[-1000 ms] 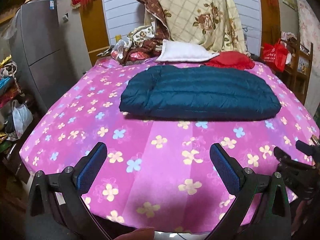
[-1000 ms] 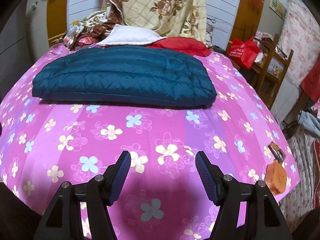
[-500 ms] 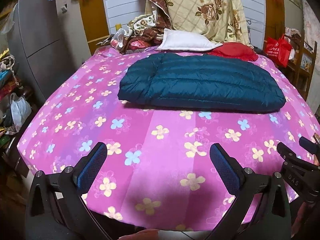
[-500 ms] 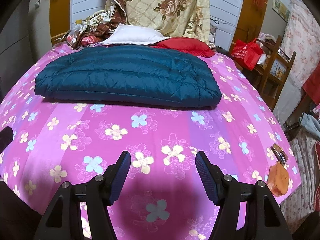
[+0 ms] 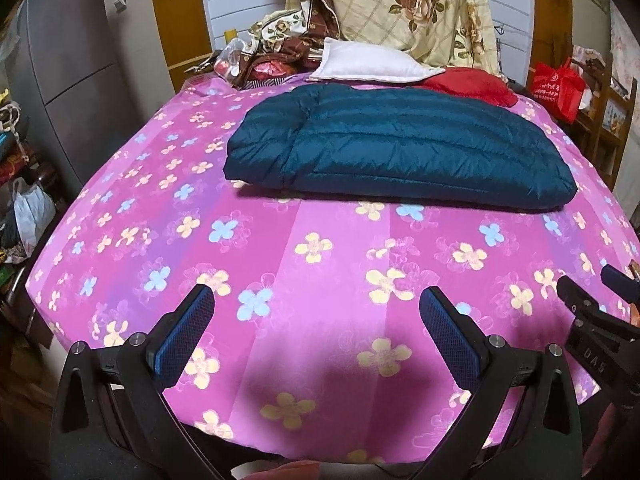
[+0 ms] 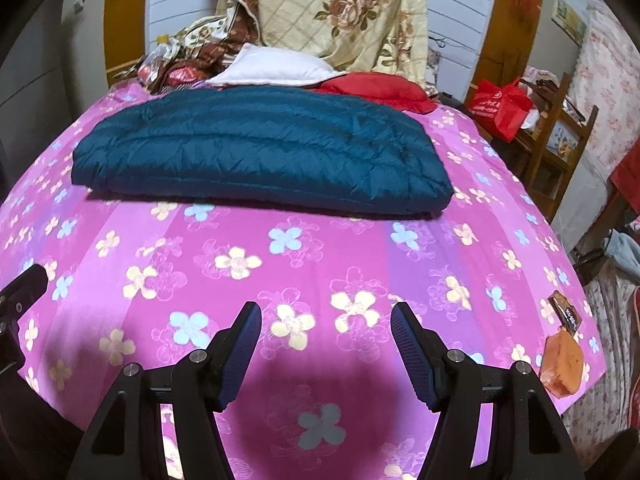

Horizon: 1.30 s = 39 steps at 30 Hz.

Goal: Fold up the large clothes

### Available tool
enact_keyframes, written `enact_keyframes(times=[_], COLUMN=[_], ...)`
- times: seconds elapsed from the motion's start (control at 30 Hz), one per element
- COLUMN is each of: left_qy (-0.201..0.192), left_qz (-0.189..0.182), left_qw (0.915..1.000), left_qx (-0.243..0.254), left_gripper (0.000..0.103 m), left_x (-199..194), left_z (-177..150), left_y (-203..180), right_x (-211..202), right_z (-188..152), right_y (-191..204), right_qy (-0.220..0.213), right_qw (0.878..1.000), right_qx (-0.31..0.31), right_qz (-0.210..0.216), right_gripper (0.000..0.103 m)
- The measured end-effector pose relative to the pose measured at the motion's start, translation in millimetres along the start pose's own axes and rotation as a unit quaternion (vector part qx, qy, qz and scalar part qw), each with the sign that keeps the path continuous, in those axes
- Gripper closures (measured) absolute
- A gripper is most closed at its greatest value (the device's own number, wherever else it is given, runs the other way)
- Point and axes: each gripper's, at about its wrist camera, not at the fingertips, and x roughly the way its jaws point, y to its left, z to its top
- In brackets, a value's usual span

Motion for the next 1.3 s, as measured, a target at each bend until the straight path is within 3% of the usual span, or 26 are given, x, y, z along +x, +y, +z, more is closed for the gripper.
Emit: enact_keyframes(times=[1.3], left_qy=[0.032], left_qz=[-0.019], left_qw=[0.9993], left_qx=[-0.008], left_gripper=[0.001], left_x=[17], left_z=[-5], left_y=[-1], right_x=[7], right_z=[-3], right_y=[5], right_qy=[0.0], right_qw=[1.0], right_qx=[-0.005], right_qz=[-0.005], right_gripper=[0.038])
